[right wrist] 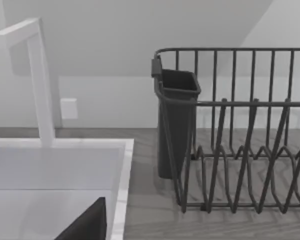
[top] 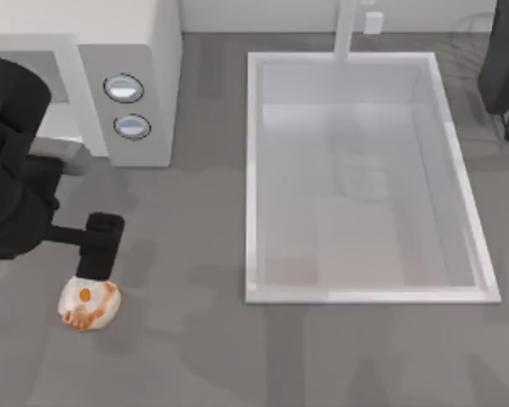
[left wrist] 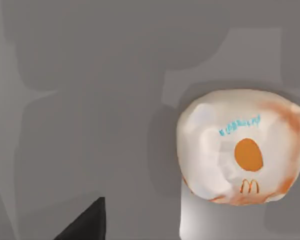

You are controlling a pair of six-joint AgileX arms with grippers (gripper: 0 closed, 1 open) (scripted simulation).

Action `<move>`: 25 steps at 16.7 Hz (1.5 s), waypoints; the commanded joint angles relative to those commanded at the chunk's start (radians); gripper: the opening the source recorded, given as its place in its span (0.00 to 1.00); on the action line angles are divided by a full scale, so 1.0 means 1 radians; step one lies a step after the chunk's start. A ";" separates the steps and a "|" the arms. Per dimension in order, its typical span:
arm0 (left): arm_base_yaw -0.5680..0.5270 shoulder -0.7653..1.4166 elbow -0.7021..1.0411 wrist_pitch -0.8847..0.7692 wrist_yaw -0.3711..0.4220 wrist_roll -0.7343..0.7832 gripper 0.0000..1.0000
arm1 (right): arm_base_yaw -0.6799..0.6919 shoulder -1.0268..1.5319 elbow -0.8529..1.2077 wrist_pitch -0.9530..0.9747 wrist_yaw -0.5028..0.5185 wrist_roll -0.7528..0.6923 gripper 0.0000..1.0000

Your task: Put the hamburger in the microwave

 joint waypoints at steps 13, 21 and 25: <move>-0.037 0.245 0.137 -0.115 -0.001 -0.006 1.00 | 0.000 0.000 0.000 0.000 0.000 0.000 1.00; -0.039 0.390 -0.005 0.176 0.000 -0.004 1.00 | 0.000 0.000 0.000 0.000 0.000 0.000 1.00; -0.039 0.402 -0.014 0.193 0.000 -0.004 1.00 | 0.000 0.000 0.000 0.000 0.000 0.000 1.00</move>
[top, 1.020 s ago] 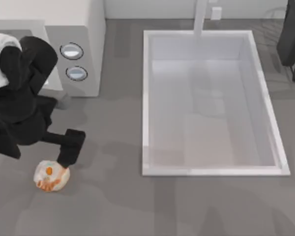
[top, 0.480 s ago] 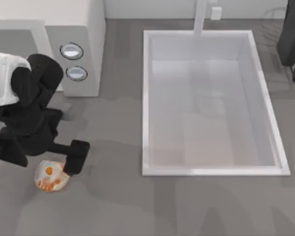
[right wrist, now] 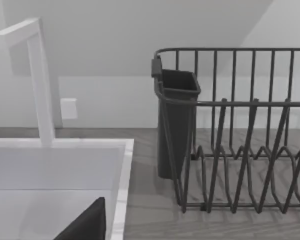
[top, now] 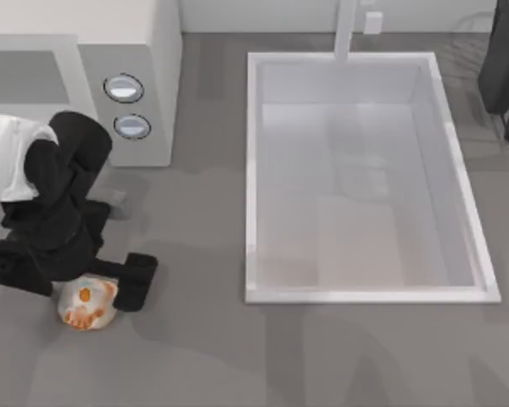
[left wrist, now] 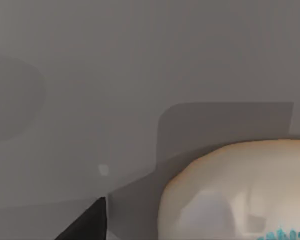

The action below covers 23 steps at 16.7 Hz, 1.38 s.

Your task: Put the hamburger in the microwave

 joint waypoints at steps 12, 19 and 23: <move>0.000 0.000 0.000 0.000 0.000 0.000 0.17 | 0.000 0.000 0.000 0.000 0.000 0.000 1.00; 0.000 0.000 0.000 0.000 0.000 0.000 0.00 | 0.000 0.000 0.000 0.000 0.000 0.000 1.00; 0.000 -0.066 0.021 -0.052 -0.004 -0.002 0.00 | 0.000 0.000 0.000 0.000 0.000 0.000 1.00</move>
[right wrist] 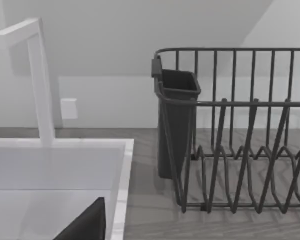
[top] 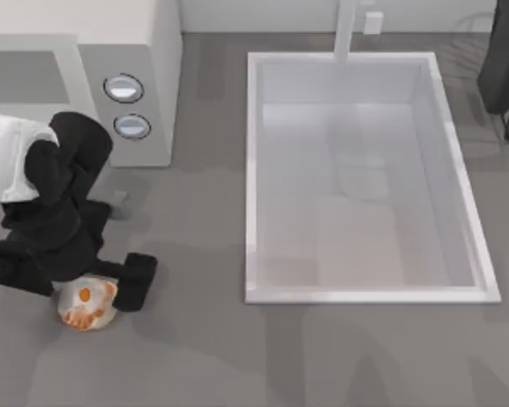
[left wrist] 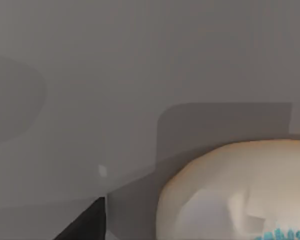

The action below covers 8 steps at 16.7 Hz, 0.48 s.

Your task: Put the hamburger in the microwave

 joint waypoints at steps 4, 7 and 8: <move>-0.003 -0.022 0.046 -0.069 -0.001 0.000 0.00 | 0.000 0.000 0.000 0.000 0.000 0.000 1.00; -0.003 -0.066 0.124 -0.195 -0.001 -0.003 0.00 | 0.000 0.000 0.000 0.000 0.000 0.000 1.00; -0.003 -0.083 0.152 -0.240 -0.001 -0.004 0.00 | 0.000 0.000 0.000 0.000 0.000 0.000 1.00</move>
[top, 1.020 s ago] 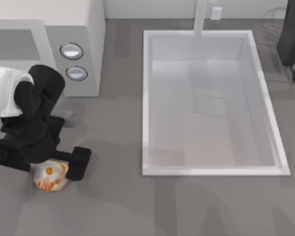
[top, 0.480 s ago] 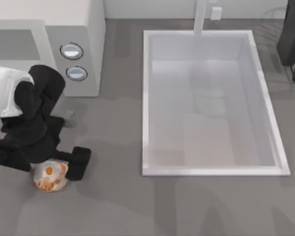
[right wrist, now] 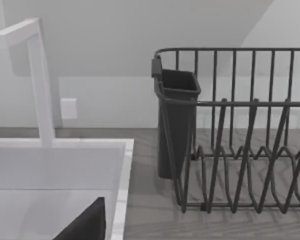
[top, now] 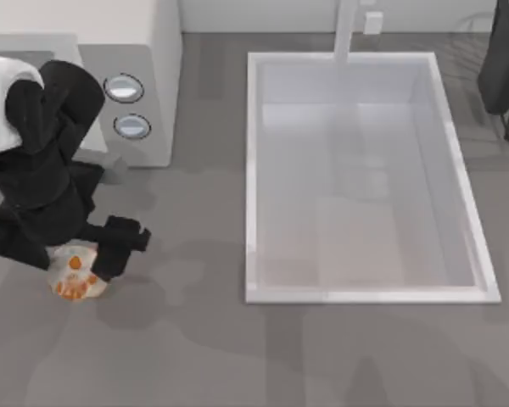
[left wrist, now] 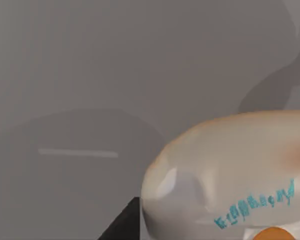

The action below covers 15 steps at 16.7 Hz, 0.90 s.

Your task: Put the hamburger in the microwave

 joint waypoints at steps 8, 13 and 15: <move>0.000 -0.071 0.099 -0.166 0.001 -0.002 0.00 | 0.000 0.000 0.000 0.000 0.000 0.000 1.00; 0.024 -0.055 0.104 -0.100 0.012 0.010 0.00 | 0.000 0.000 0.000 0.000 0.000 0.000 1.00; 0.061 -0.030 0.103 -0.006 0.028 0.020 0.00 | 0.000 0.000 0.000 0.000 0.000 0.000 1.00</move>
